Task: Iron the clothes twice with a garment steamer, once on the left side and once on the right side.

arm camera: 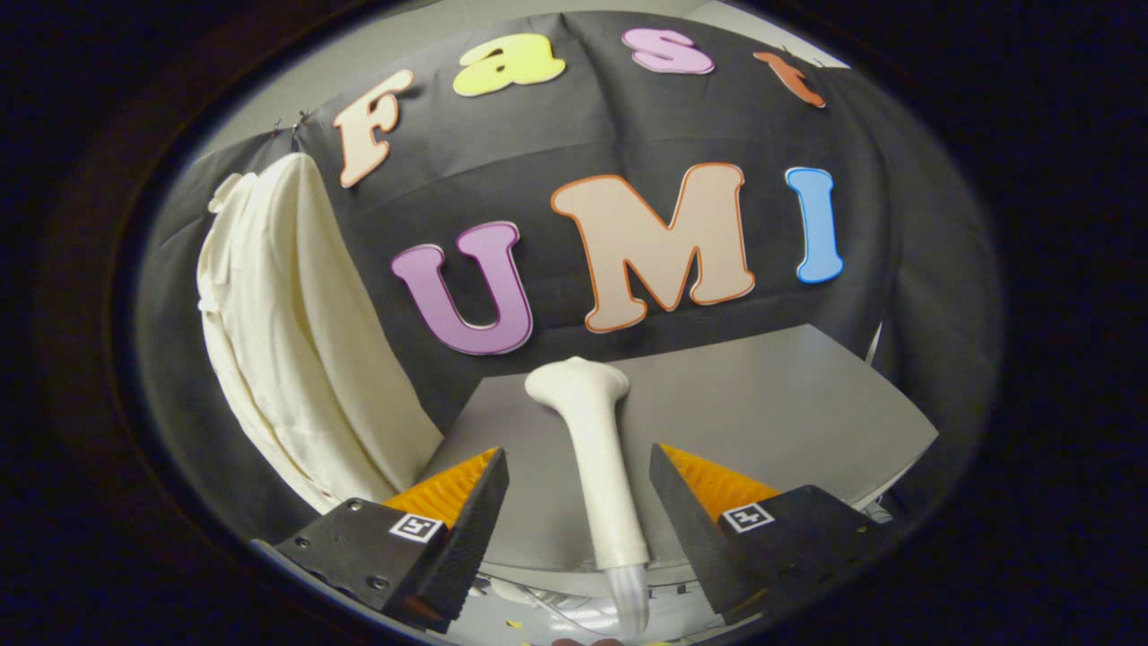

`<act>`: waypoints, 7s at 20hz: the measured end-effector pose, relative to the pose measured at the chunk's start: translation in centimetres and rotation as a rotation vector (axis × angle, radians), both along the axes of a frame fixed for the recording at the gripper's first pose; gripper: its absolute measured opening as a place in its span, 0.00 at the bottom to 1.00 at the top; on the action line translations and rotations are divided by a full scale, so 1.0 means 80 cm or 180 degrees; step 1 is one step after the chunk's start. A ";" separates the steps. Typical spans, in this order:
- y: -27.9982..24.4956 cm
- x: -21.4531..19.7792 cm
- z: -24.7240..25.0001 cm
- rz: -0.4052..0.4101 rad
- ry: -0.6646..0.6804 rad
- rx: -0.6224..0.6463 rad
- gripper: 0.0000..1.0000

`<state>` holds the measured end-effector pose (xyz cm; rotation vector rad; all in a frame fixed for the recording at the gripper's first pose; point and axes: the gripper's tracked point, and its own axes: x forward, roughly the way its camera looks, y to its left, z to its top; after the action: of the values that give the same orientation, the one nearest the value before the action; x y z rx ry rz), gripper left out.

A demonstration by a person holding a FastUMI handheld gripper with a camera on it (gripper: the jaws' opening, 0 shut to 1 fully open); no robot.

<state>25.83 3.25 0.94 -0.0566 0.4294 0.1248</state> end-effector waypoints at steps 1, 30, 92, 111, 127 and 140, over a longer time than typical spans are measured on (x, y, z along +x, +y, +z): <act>-0.002 0.018 -0.004 -0.0015 0.0114 -0.0053 0.98; -0.005 0.068 0.044 0.0205 -0.0144 0.0338 0.35; 0.485 -0.127 -0.315 0.0534 -0.0107 0.0205 0.34; 0.444 -0.118 -0.494 0.0271 0.0477 -0.0290 0.35; 0.416 -0.167 -0.447 0.0407 0.0680 -0.0380 0.35; 0.408 -0.209 -0.252 0.0727 0.0240 -0.0098 0.34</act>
<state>9.08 35.89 -19.21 -0.1316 0.4994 0.3461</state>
